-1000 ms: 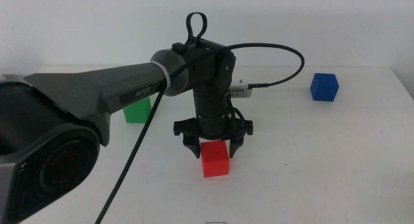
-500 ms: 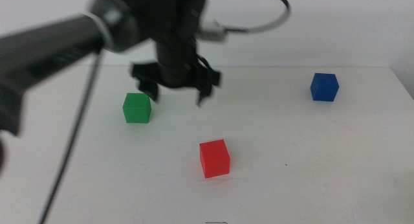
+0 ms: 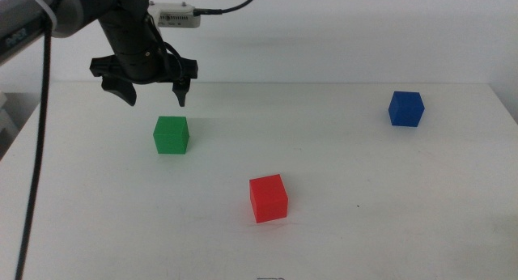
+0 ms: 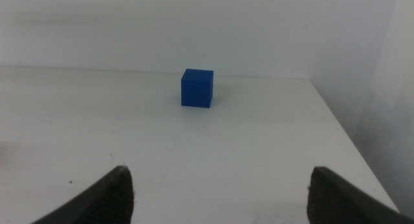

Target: Stack red cubes first, then green, then blue cubes in a specific spot.

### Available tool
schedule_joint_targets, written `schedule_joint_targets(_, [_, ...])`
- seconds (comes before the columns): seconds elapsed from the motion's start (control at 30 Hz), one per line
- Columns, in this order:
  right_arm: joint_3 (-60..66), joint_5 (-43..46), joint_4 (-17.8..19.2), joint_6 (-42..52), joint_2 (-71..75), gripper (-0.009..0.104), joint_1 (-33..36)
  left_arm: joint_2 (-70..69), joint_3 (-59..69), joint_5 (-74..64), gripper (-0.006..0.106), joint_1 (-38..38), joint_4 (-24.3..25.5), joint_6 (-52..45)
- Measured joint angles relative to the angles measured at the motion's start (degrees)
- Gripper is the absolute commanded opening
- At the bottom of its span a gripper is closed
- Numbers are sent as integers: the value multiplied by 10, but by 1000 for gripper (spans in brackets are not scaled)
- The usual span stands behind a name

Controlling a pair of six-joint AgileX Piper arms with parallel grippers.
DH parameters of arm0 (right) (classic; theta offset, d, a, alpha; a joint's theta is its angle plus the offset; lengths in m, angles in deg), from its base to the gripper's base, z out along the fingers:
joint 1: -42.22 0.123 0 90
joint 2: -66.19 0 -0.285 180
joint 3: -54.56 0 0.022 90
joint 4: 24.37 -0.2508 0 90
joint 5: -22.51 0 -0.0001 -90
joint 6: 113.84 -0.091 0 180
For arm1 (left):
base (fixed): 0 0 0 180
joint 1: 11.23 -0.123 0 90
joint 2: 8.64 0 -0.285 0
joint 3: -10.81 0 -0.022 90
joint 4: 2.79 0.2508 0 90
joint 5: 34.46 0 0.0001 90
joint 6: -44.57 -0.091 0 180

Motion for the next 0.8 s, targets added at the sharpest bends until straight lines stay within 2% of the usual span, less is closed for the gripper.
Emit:
schedule_joint_targets(0.37, [0,0,0,0,0,78,0,129,-82,14,94,-18,-24,-34])
schedule_joint_targets(0.53, [0,0,0,0,0,78,0,158,-86,16,88,-18,-24,-35])
schedule_joint_targets(0.6, [0,0,0,0,0,78,0,167,-86,17,83,-18,-24,-35])
schedule_joint_targets(0.7, [0,0,0,0,0,78,0,177,-87,19,68,-18,-24,-35])
schedule_joint_targets(0.8, [0,0,0,0,0,78,0,180,-87,19,42,-18,-24,-35])
